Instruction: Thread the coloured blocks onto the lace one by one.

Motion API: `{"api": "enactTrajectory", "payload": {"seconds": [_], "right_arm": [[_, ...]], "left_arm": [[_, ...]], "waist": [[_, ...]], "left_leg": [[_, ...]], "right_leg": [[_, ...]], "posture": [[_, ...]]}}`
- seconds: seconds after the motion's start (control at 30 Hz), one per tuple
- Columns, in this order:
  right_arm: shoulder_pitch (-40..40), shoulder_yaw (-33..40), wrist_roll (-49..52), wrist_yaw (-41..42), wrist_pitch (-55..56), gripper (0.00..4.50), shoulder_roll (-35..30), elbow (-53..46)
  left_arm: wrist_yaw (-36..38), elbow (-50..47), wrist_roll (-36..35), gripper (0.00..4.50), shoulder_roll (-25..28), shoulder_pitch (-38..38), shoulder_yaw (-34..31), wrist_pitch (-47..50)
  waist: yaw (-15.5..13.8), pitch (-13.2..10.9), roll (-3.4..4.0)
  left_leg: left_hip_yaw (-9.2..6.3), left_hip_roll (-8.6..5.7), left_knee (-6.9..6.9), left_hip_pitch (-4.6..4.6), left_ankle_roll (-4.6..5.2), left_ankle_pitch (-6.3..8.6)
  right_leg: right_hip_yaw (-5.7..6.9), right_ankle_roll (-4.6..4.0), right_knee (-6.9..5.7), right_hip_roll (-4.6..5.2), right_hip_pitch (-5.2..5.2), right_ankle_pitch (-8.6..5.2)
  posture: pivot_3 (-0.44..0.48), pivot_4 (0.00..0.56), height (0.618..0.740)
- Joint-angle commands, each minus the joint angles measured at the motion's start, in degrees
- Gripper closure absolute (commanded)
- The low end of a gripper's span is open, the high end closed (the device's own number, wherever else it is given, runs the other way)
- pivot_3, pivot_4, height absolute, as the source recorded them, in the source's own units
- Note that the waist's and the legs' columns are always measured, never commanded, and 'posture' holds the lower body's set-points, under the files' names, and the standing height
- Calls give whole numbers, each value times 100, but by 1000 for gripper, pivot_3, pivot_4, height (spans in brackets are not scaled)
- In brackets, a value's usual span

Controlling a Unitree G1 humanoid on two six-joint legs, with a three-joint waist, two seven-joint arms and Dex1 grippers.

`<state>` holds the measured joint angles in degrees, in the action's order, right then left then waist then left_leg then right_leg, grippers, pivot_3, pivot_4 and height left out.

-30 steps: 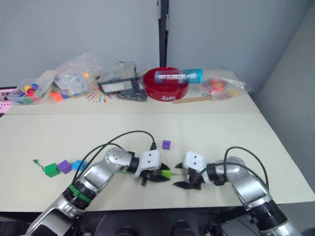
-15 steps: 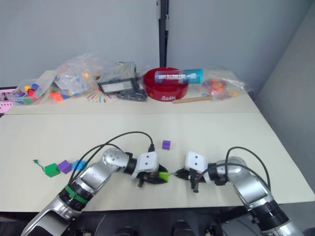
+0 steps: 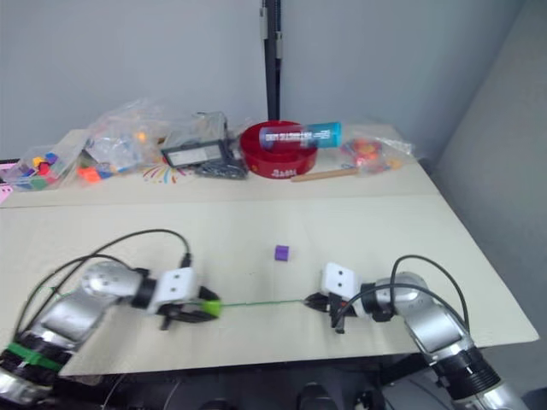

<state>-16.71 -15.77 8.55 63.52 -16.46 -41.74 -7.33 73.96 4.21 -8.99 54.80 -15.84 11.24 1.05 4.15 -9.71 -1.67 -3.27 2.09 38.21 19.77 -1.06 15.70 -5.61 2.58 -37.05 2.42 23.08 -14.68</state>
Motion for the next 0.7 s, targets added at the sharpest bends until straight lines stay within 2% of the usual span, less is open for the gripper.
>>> {"api": "enactTrajectory", "payload": {"seconds": [0.03,0.27,0.5,0.53,0.57,0.7], "right_arm": [[59,-86,-61,98,-83,4500,-73,-116],[-30,-140,-95,131,-102,4500,-21,-141],[-208,-247,-98,148,-171,4500,93,-170],[-240,-268,-111,152,-187,4500,114,-171],[-261,-283,-114,157,-215,4500,128,-188],[-305,-323,-134,173,-308,4500,154,-259]], "left_arm": [[272,1175,349,3157,519,325,-157,-557],[600,2373,440,3157,886,468,-367,-1602],[600,1839,-228,3157,445,212,-738,-1093],[640,1664,-331,2127,417,171,-811,-955],[695,1422,-446,1928,435,151,-882,-778],[817,454,-818,456,574,-31,-1059,139]], "waist": [[0,6,10],[20,22,44],[-7,24,60],[-16,23,59],[-22,20,53],[-43,12,4]], "left_leg": [[1,2,-6,-6,0,0],[12,7,-37,-28,0,0],[15,7,-39,-33,0,0],[14,6,-39,-30,0,0],[12,6,-38,-24,-1,0],[-1,7,-30,39,-3,-2]], "right_leg": [[0,-4,-3,-2,1,-2],[-3,-17,-7,-6,1,-9],[-7,-15,-8,-7,0,-12],[-8,-12,-9,-7,1,-14],[-7,-12,-9,-7,4,-14],[3,-33,-7,-7,51,1]], "posture": [[0,150,740],[0,150,740],[0,150,740],[0,150,740],[0,150,740],[0,150,740]]}}
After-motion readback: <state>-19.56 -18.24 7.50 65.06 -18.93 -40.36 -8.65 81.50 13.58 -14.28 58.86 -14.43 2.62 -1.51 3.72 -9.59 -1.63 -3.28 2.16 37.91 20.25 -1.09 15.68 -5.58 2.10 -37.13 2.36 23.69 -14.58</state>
